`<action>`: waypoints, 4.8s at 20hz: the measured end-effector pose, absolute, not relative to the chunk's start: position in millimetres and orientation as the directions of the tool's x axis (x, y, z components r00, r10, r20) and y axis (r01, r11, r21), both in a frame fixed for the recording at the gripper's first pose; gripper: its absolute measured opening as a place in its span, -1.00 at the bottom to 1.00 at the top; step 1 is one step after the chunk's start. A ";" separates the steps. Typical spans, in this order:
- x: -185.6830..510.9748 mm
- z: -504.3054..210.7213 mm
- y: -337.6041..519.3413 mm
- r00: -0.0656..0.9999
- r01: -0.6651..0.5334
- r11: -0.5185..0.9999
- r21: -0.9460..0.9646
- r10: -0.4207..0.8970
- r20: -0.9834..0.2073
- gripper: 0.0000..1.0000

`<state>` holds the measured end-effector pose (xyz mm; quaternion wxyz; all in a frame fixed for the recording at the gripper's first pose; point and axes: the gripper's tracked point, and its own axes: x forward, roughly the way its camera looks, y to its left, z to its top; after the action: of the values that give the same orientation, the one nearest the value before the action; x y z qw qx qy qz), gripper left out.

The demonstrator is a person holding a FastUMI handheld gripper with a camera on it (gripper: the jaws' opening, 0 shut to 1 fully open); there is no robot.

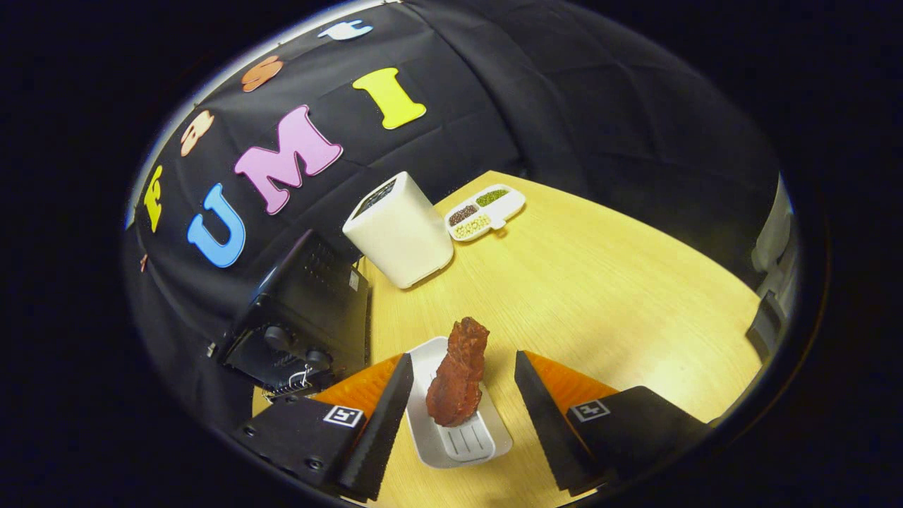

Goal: Open the toaster oven, put the food inside, and close the toaster oven door.

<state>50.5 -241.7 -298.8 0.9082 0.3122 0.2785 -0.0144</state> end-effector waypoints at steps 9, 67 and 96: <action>63.4 -307.6 -239.0 0.835 0.241 0.652 0.719 0.238 -0.496 -0.67; 133.5 -267.1 117.3 0.895 -0.049 0.788 0.614 0.307 -0.324 0.93; -63.7 -304.4 126.7 0.649 -0.162 0.954 0.252 0.295 -0.701 0.96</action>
<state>-63.7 126.7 -304.4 0.9043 0.0835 0.3992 0.1262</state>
